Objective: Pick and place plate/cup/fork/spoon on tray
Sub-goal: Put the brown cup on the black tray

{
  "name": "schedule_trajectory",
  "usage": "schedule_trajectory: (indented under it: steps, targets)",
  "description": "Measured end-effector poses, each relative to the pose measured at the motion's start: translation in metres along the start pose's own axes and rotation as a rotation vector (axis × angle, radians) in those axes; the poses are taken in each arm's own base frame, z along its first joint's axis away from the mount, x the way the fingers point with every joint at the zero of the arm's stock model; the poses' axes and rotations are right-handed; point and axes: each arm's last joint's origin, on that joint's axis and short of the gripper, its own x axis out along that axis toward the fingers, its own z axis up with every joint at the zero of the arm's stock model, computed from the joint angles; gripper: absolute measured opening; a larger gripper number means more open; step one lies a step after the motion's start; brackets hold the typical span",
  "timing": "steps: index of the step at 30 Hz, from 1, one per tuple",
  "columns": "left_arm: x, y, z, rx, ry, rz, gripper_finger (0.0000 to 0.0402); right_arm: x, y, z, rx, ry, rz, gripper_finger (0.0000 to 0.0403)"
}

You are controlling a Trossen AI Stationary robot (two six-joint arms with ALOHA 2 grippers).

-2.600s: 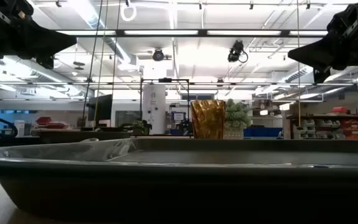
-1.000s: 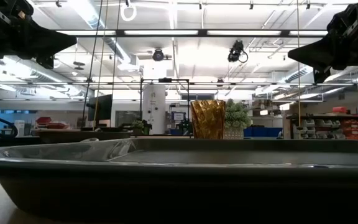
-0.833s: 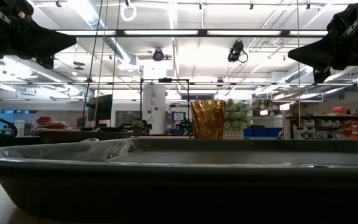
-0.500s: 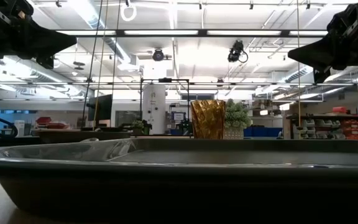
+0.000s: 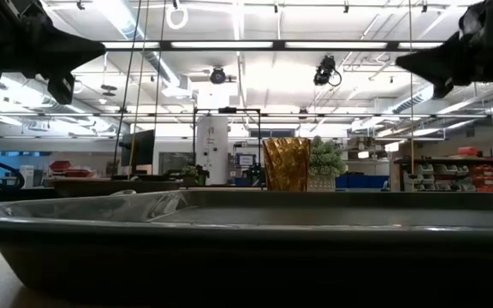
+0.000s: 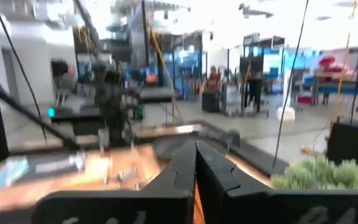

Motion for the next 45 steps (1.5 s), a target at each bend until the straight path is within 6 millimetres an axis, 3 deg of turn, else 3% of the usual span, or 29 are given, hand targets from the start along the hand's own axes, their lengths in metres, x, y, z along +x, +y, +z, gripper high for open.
schedule_trajectory:
  steps: [7,14,25,39,45]
  targets:
    - [0.000,0.000,0.000,0.008,-0.001,0.000,0.0007,-0.001,-0.008,0.014,0.082,-0.131,-0.171,0.0016]
    - [0.000,0.000,0.004,0.263,-0.043,0.049,0.0007,0.000,-0.016,0.018,0.180,-0.195,-0.248,0.0016]
    - [-0.002,-0.001,0.018,0.445,-0.161,0.114,0.0007,0.003,-0.023,0.028,0.276,-0.321,-0.282,0.0016]
    - [-0.003,-0.002,0.025,0.472,-0.225,0.120,0.0007,0.045,-0.024,0.033,0.123,-0.058,-0.343,0.0008]
    - [-0.004,-0.001,0.027,0.406,-0.236,0.148,0.0010,0.066,-0.024,0.039,0.098,0.026,-0.362,0.0012]
